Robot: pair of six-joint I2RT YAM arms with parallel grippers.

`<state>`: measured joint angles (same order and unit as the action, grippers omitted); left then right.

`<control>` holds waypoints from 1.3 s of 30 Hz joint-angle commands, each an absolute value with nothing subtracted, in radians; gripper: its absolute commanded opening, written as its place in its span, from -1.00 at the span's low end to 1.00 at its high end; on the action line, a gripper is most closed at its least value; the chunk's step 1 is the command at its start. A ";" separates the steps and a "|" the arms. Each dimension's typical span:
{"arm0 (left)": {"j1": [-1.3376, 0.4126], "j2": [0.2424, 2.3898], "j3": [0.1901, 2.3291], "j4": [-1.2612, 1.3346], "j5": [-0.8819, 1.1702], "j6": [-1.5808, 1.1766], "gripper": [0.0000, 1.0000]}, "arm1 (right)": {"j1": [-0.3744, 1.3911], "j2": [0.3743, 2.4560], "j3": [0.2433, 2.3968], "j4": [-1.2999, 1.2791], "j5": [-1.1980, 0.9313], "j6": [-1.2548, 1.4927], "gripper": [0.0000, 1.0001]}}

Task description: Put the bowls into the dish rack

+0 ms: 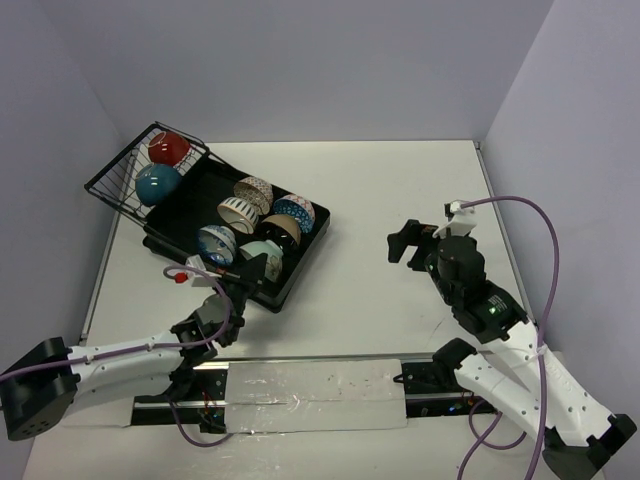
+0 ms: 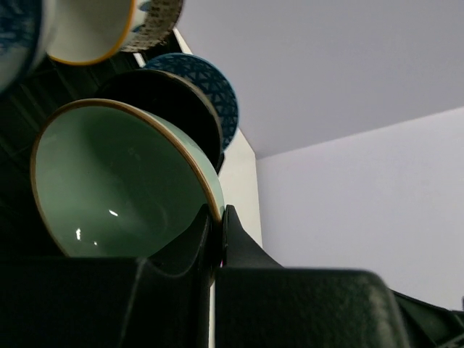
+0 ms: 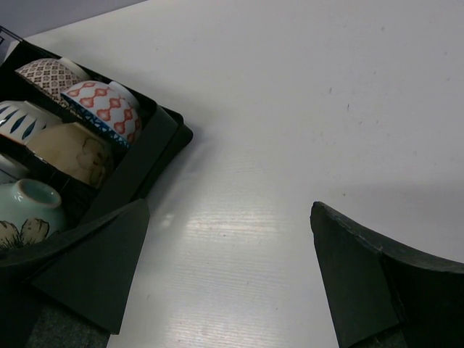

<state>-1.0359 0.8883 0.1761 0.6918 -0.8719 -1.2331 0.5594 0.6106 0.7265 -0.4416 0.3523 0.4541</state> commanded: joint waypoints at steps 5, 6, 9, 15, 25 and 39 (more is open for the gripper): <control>-1.051 0.920 0.144 0.873 -1.005 -1.256 -1.00 | 0.594 0.592 0.732 -0.416 0.382 0.440 1.00; -1.051 0.936 0.146 0.882 -1.008 -1.253 -1.00 | 0.595 0.592 0.732 -0.416 0.383 0.440 1.00; -1.051 0.962 0.146 0.907 -1.008 -1.253 -1.00 | 0.600 0.589 0.733 -0.414 0.385 0.437 1.00; -1.051 0.973 0.210 0.674 -0.979 -1.382 -1.00 | 0.609 0.581 0.729 -0.410 0.391 0.437 1.00; -1.061 0.922 0.298 0.308 -0.988 -1.574 -0.64 | 0.611 0.568 0.718 -0.405 0.393 0.439 1.00; -1.080 0.899 0.397 0.072 -0.991 -1.606 0.17 | 0.611 0.565 0.716 -0.397 0.387 0.439 1.00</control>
<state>-1.0721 0.9134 0.3283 0.1658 -0.9905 -1.5936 0.5999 0.5732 0.7132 -0.4397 0.3733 0.4473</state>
